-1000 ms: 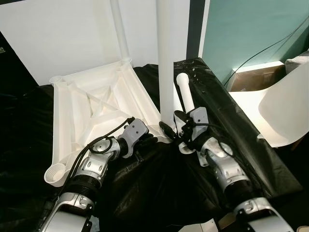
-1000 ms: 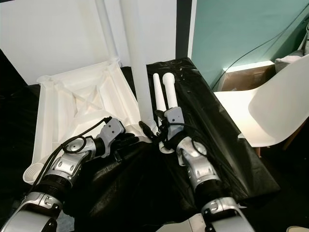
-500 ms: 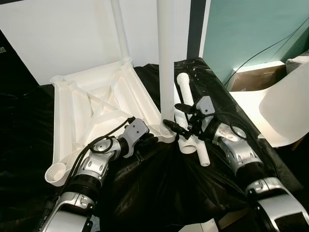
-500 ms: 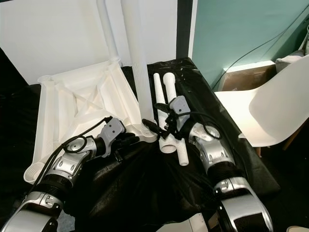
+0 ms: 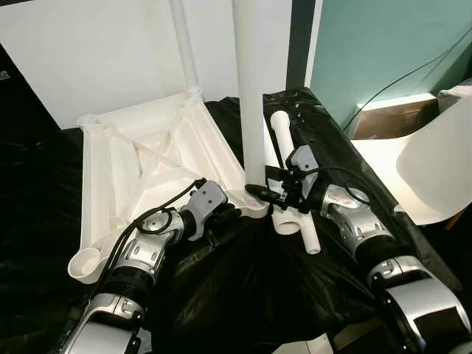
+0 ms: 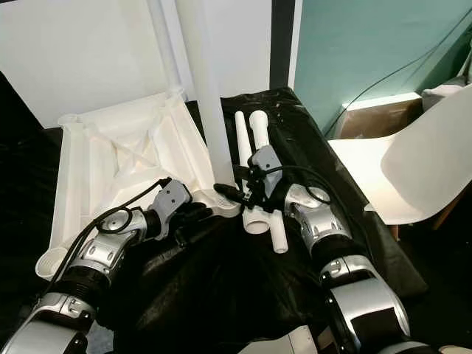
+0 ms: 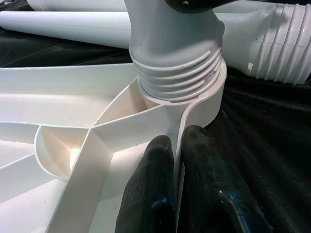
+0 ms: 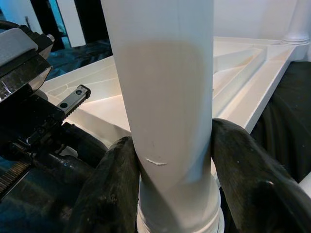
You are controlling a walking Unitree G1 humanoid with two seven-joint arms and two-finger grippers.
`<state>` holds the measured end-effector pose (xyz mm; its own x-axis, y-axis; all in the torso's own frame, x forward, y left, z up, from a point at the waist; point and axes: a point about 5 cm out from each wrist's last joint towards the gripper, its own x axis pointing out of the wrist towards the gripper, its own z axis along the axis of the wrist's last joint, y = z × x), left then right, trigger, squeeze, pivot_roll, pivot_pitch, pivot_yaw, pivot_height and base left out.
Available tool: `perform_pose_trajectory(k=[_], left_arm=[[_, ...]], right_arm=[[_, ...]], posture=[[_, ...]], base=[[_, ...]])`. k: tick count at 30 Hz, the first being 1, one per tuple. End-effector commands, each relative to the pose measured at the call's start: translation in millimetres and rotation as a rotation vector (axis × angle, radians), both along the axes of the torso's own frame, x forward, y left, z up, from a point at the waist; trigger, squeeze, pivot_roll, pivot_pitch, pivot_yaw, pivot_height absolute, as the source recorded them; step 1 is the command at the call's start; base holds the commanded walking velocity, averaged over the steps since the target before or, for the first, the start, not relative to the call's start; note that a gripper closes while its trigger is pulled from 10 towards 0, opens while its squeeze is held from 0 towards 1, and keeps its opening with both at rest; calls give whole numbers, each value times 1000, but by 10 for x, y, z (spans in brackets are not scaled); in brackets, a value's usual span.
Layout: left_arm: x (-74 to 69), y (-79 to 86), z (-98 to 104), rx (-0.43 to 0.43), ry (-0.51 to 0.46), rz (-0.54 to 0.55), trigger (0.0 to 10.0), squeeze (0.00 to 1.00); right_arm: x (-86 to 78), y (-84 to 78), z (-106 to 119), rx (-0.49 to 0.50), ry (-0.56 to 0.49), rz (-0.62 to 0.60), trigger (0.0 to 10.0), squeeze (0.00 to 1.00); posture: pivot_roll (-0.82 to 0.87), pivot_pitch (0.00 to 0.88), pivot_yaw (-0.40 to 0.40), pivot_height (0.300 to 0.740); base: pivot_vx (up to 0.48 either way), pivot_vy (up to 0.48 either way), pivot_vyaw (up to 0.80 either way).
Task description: Building children table
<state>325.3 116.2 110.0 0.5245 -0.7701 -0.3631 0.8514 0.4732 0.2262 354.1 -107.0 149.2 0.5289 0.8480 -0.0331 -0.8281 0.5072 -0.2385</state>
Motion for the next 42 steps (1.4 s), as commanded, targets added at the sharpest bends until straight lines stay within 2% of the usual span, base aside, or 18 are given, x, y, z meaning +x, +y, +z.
perform_pose_trajectory(k=[1,3,8,9,10,18,21,22,24,25,26,27,28,34,35,36,39,42], left_arm=[[-60,100,-228,50,75,83,10000,0],[-61,90,-232,49,76,81,10000,0],[-62,85,-233,48,76,81,10000,0],[-65,83,-236,47,76,81,10000,0],[-77,81,-248,47,79,78,10000,0],[-83,73,-253,53,80,71,10000,0],[-84,74,-254,54,80,70,10000,0],[-85,79,-257,55,81,71,10000,0],[-85,79,-257,55,81,71,10000,0],[-86,87,-261,56,81,73,10000,0],[-88,95,-265,57,83,74,10000,0],[-88,95,-265,57,83,74,10000,0],[-89,103,-269,58,84,75,10000,0],[-84,114,-269,61,84,76,10000,0],[-77,114,-263,62,83,76,10000,0],[-77,114,-263,62,83,76,10000,0],[-62,108,-252,63,79,76,10000,0],[-61,104,-252,63,79,75,10000,0]], right_arm=[[-2,-29,-86,5,41,-36,0,0],[-26,-18,-154,64,61,-115,0,0],[-44,-4,-184,98,67,-153,0,0],[-79,36,-205,157,48,-233,0,0],[-163,66,-251,289,11,-472,0,0],[-306,105,-330,370,-16,-696,0,0],[-289,87,-328,369,-20,-708,0,0],[-280,91,-330,361,-13,-700,9098,0],[-280,91,-330,361,-13,-700,9098,0],[-279,128,-347,355,11,-652,10000,0],[-278,163,-373,336,35,-588,10000,553],[-278,163,-373,336,35,-588,10000,553],[-289,191,-388,308,48,-537,10000,1000],[-260,154,-356,260,39,-455,10000,984],[-230,121,-322,232,32,-417,10000,0],[-230,121,-322,232,32,-417,10000,0],[-203,113,-264,142,30,-240,10000,0],[-212,122,-253,118,19,-188,10000,0]], posture=[[-19,0,59,740],[-17,0,55,740],[-17,0,55,740],[-18,0,55,740],[-19,0,55,740],[-16,0,56,740],[-16,0,56,740],[-15,0,55,740],[-15,0,55,740],[-15,0,55,740],[-19,0,59,740],[-19,0,59,740],[-24,0,62,740],[-25,0,63,740],[-25,0,63,740],[-25,0,63,740],[-29,0,61,740],[-31,0,62,740]], base=[[0,0,0],[0,0,0],[0,0,0],[0,0,0],[0,0,0],[0,0,0],[0,0,0],[0,0,0],[0,0,0],[0,0,0],[0,0,0],[0,0,0],[0,0,0],[0,0,0],[0,0,0],[0,0,0],[0,0,0],[0,0,0]])
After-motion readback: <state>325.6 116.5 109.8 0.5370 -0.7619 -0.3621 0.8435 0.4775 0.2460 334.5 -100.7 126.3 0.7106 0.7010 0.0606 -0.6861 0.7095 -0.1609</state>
